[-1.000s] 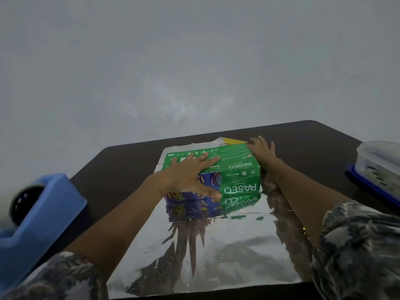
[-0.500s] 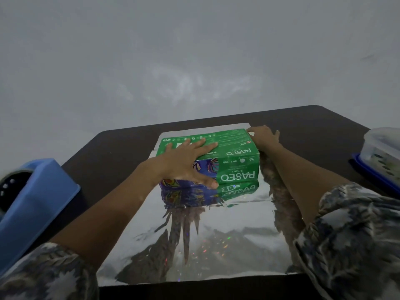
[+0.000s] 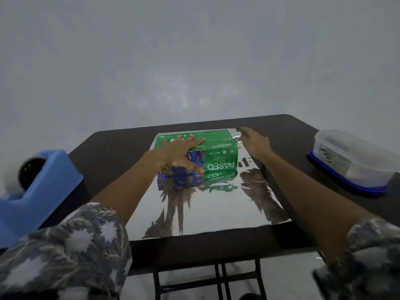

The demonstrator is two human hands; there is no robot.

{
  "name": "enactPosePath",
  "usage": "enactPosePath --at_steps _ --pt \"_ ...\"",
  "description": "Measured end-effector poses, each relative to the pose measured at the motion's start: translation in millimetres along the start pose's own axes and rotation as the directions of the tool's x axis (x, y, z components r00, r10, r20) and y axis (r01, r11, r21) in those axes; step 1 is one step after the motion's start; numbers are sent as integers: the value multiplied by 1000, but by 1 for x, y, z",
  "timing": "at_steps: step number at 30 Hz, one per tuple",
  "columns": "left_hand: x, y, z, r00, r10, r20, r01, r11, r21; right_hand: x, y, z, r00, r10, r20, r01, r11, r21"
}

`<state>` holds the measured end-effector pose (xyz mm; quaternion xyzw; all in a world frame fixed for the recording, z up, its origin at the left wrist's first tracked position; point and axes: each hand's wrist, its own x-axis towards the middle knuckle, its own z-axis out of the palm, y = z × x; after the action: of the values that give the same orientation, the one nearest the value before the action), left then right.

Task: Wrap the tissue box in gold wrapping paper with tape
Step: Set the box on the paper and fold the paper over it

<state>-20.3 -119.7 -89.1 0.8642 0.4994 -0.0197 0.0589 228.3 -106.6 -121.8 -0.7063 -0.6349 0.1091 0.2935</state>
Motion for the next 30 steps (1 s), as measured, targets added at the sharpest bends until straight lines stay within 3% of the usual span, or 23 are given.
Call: enactPosePath --at_steps 3,7,14,27,30 --pt "-1 2 0 999 8 -34 -7 1000 22 -33 9 8 980 9 198 45 963 -267" --pt "-2 1 3 996 5 -91 -3 1000 13 -63 18 12 973 16 228 69 930 -360" --pt "0 5 1 974 16 -226 -23 999 -25 -71 22 16 974 -46 221 124 927 -354" --pt "4 5 11 971 -69 -227 75 997 18 -71 20 11 980 -46 192 98 958 -269" --pt "2 6 7 984 -82 -157 76 996 -42 -67 20 6 981 -21 193 60 978 -201"
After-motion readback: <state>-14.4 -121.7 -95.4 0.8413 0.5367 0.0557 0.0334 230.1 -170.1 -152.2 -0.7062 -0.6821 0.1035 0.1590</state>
